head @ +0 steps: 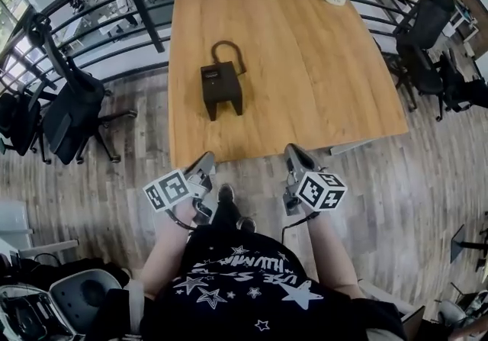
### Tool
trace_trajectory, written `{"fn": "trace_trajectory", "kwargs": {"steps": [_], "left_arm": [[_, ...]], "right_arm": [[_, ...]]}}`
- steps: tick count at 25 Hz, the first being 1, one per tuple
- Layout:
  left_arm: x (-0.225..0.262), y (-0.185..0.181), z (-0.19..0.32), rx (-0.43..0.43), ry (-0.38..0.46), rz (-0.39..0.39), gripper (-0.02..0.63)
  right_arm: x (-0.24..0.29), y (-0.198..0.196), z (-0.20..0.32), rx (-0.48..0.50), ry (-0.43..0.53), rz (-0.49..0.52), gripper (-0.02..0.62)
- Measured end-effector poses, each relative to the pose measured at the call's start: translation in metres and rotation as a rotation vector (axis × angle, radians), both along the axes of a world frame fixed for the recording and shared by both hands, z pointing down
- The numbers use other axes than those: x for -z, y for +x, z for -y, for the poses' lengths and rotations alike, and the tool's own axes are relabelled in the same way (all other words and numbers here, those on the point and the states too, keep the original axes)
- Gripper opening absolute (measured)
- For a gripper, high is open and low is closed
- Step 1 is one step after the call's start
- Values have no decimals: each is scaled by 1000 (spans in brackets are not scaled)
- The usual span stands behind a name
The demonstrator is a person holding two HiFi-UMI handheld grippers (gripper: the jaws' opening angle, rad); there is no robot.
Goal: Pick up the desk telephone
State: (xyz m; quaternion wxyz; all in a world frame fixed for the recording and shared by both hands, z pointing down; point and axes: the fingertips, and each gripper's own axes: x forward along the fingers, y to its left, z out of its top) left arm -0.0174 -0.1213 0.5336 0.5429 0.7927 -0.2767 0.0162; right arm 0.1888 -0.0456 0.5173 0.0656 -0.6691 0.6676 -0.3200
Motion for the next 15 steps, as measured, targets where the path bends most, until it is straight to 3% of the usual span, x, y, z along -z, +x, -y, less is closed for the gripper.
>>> {"fn": "trace_trajectory", "kwargs": {"steps": [8, 12, 15], "left_arm": [[3, 45, 45, 8, -69, -155, 195], [9, 64, 67, -12, -74, -238, 315], [2, 73, 81, 2, -139, -277, 351]], "right_arm": [[0, 12, 46, -9, -36, -15, 0], [4, 23, 67, -22, -43, -34, 0], [6, 32, 81, -38, -51, -46, 0]]}}
